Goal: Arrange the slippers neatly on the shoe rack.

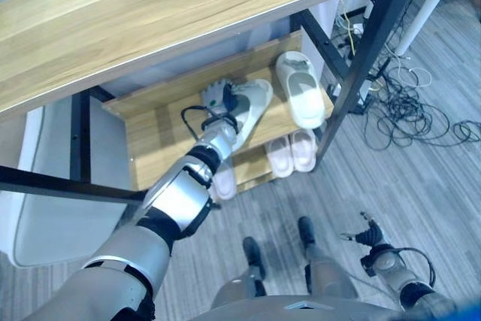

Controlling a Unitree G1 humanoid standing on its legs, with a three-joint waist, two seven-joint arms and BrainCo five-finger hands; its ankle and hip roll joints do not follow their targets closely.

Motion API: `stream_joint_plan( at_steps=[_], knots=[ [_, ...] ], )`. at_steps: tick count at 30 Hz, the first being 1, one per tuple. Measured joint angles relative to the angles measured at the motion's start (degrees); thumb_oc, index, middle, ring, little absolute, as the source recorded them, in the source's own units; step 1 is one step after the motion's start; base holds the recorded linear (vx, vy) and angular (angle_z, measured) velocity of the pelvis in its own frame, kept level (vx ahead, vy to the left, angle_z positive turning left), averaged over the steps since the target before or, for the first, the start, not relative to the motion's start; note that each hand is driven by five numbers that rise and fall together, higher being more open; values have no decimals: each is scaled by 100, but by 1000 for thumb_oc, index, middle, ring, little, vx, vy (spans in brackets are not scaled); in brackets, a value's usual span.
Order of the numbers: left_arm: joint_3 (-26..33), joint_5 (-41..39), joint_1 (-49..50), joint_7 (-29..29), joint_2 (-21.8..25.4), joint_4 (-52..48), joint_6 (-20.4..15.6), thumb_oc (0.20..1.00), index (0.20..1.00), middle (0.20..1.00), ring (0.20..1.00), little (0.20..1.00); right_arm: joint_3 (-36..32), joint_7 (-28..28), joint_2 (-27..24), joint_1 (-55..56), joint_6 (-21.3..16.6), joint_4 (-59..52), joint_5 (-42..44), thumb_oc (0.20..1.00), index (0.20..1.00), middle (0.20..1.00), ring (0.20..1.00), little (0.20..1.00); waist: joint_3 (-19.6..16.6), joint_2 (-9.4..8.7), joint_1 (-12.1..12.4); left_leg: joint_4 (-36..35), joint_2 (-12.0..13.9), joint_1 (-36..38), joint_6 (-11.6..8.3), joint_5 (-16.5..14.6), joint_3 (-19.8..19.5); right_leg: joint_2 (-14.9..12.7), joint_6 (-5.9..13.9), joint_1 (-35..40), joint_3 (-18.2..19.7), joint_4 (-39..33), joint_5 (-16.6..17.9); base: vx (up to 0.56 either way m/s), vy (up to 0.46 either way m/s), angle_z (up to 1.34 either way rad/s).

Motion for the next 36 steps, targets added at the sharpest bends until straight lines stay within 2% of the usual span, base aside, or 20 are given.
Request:
stream_joint_plan(
  at_steps=[14, 24, 26, 27, 28, 36],
  knots=[
    [8, -295, -291, -81, 76, 82, -30, 200, 200, 200, 200, 200, 4, -1, -13, 55, -8, -18, 2, 1000, 1000, 1000, 1000, 1000, 15, -5, -129, 1, -4, -104, 17, -30, 107, 10, 13, -148, 101, 2, 21, 5, -1, -3],
    [17, -309, -473, -111, 118, 214, -40, 200, 200, 200, 200, 200, 2, 12, -16, -2, -35, -16, 2, 1000, 1000, 1000, 1000, 1000, 86, -112, -133, 2, -4, -147, 19, -31, 123, 17, 11, -201, 127, 3, 29, 0, 0, 0],
    [18, -312, -490, -108, 119, 213, -49, 507, 507, 507, 507, 507, 3, 12, -16, -2, -34, -15, 1, 1000, 1000, 1000, 1000, 1000, 90, -128, -128, 2, -3, -147, 20, -31, 119, 18, 7, -197, 123, 4, 34, 0, 0, 0],
    [15, -312, -513, -118, 119, 214, -44, 909, 909, 909, 909, 909, 11, 16, -16, -10, -33, -17, 2, 1000, 1000, 1000, 1000, 1000, 87, -136, -128, 3, -4, -147, 23, -32, 116, 17, 4, -195, 120, 4, 38, 0, 0, 0],
    [15, -312, -549, -121, 119, 226, -33, 1000, 1000, 1000, 1000, 1000, 20, 21, -16, -23, -33, -20, 2, 1000, 1000, 1000, 1000, 1000, 87, -144, -129, 3, -5, -147, 26, -34, 116, 15, 8, -194, 120, 4, 42, 0, 0, 0],
    [79, -411, -621, -126, 186, 252, -46, 1000, 1000, 1000, 1000, 1000, 31, 68, -15, -55, -30, -19, 1, 1000, 1000, 1000, 1000, 1000, 82, -167, -140, 3, 9, -86, 27, -34, 124, 32, 34, -140, 126, 4, 48, 0, 0, 0]
  ],
)
